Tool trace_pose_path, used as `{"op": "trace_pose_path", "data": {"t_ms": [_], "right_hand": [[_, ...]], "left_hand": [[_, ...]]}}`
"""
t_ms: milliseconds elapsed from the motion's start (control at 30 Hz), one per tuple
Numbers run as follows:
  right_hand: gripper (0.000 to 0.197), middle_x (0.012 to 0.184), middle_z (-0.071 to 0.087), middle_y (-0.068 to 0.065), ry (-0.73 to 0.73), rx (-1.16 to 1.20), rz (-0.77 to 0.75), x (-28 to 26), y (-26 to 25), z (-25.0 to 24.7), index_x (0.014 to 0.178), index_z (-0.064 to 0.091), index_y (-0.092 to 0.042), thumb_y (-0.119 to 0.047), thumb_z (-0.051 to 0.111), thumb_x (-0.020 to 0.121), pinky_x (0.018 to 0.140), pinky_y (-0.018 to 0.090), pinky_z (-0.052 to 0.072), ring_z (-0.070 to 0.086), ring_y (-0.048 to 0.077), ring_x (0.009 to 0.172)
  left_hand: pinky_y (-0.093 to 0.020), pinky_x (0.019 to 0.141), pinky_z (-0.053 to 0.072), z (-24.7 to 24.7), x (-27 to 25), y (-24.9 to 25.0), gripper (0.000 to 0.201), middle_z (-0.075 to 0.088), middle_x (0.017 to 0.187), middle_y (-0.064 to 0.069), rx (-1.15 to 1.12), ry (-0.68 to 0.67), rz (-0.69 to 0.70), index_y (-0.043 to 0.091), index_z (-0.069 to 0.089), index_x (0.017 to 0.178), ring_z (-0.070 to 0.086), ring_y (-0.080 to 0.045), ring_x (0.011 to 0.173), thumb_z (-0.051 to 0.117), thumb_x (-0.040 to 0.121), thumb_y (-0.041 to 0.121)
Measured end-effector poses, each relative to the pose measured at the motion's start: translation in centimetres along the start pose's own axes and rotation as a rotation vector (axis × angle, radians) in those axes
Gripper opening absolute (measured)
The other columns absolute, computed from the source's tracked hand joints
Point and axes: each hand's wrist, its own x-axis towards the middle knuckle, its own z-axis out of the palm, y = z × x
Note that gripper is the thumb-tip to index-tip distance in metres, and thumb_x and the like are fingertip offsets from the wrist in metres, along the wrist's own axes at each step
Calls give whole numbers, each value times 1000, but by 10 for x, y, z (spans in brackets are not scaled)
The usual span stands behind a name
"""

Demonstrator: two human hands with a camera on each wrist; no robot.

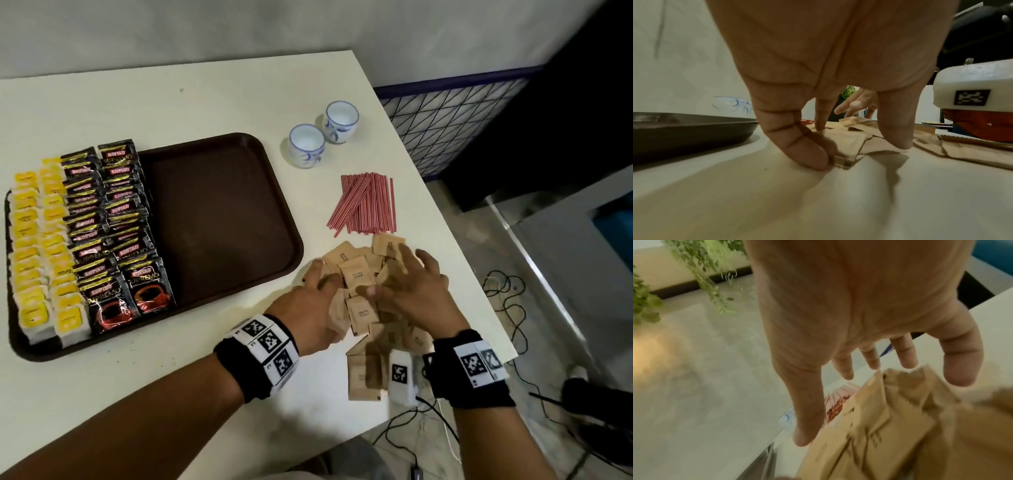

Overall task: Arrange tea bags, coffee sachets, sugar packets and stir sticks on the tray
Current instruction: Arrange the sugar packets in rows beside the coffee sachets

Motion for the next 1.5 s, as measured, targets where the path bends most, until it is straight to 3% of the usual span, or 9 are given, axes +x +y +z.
{"op": "trace_pose_path", "data": {"t_ms": [167,300,400,533,667,767,1100,1300,1500], "right_hand": [[131,164,7,-6,83,129,67,-32,51,-20,158,15,-29,-73,77,52,117,44,26,12,23,151],[141,164,-10,-19,-40,126,97,-72,87,-8,159,5,-30,-68,84,49,116,43,30,11,16,152],[146,160,-24,-21,-106,95,48,-88,98,12,158,-6,-28,-72,80,49,122,41,20,-5,8,152],[137,153,-38,-13,-148,-72,-37,-91,94,43,154,-23,-24,-70,74,68,123,55,0,-30,13,146],[150,157,-39,-5,-93,-169,-63,-81,85,56,150,-32,-28,-87,66,53,118,59,-4,-34,20,146],[153,156,-41,-5,-62,-219,-136,-70,79,58,146,-37,-31,-102,51,44,115,55,-12,-37,20,145],[135,164,-25,4,-67,-346,-334,-69,53,92,157,-15,-17,-102,33,63,120,60,-7,-25,24,150],[132,167,-9,11,-95,-401,-436,-76,30,113,159,4,-8,-99,36,67,120,63,4,-10,29,154],[131,167,-5,13,-91,-426,-509,-84,14,129,159,7,-7,-98,33,69,118,60,0,-7,31,154]], "left_hand": [[-42,101,46,-7,1,2,89,-5,166,-5,55,74,15,29,16,154,44,-34,138,71,85,42],[-45,114,33,-17,7,13,86,-7,166,0,89,117,79,30,17,156,25,-33,147,67,87,42],[-56,118,23,-17,17,24,91,-17,166,4,123,91,127,34,17,156,10,-29,152,71,84,46],[-69,117,12,-7,30,37,105,-29,164,4,166,37,163,38,7,157,-12,-31,155,73,78,58],[-76,114,2,6,40,41,118,-43,158,5,232,-56,141,45,-15,154,-27,-32,151,69,75,69],[-79,110,-4,13,43,38,116,-50,153,6,246,-129,117,46,-18,154,-36,-30,148,67,77,70],[-76,110,-8,16,8,2,103,-47,154,11,210,-141,45,53,-18,151,-39,-24,146,60,85,67],[-77,110,-8,21,-22,-29,100,-49,152,16,198,-121,11,51,-20,151,-39,-22,146,55,87,67],[-74,112,-9,24,-46,-50,99,-47,152,21,193,-108,-9,49,-26,149,-38,-19,146,51,90,68]]}}
